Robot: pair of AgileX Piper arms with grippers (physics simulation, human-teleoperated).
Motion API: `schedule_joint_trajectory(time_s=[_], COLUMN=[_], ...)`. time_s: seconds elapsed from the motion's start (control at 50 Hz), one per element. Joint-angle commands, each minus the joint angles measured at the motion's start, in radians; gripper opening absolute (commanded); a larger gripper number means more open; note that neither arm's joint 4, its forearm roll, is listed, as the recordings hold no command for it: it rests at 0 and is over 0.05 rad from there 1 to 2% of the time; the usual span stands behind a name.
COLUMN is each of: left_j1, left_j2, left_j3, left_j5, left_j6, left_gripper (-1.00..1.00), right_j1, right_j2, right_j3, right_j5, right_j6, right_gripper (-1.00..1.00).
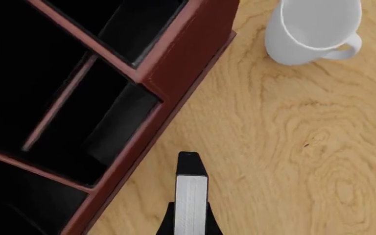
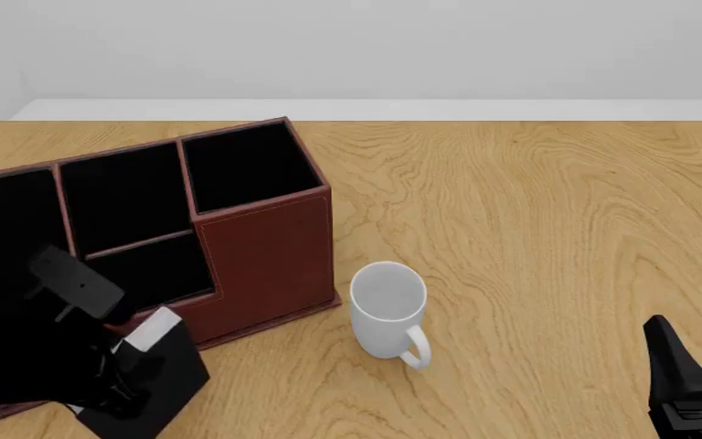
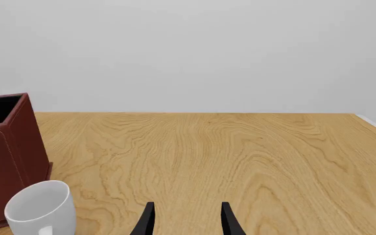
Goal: Pick up the book and place it in the front compartment of the caddy.
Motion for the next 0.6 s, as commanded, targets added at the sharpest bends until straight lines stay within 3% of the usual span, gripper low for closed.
schedule_joint_trajectory(time_s=[0.02, 0.1, 0.22, 0.32, 0.38, 0.54, 0.6], left_j1=[-0.011, -0.024, 0.015, -0.021, -0.019, 0.009, -0.005], left_j2=[-0.052, -0.063, -0.059, -0.049, -0.039, -0.024, -0.006], left_j3=[-0.073, -0.131, -0.229, -0.33, -0.373, -0.434, -0.467], left_j5=[0.111, 0.171, 0.248, 0.325, 0.347, 0.367, 0.367], left_j6=[0.056, 0.064, 0.174, 0.214, 0.207, 0.333, 0.318], left_gripper=[-1.0, -1.0, -1.0, -1.0, -1.0, -1.0, -1.0], right_j1=[0.0, 0.0, 0.0, 0.0, 0.0, 0.0, 0.0], right_j2=[0.0, 0.0, 0.0, 0.0, 0.0, 0.0, 0.0], right_j3=[0.0, 0.0, 0.0, 0.0, 0.0, 0.0, 0.0], right_j5=[0.0, 0.0, 0.0, 0.0, 0.0, 0.0, 0.0], right_j6=[0.0, 0.0, 0.0, 0.0, 0.0, 0.0, 0.0], right_gripper=[1.0, 1.0, 1.0, 1.0, 1.0, 1.0, 1.0])
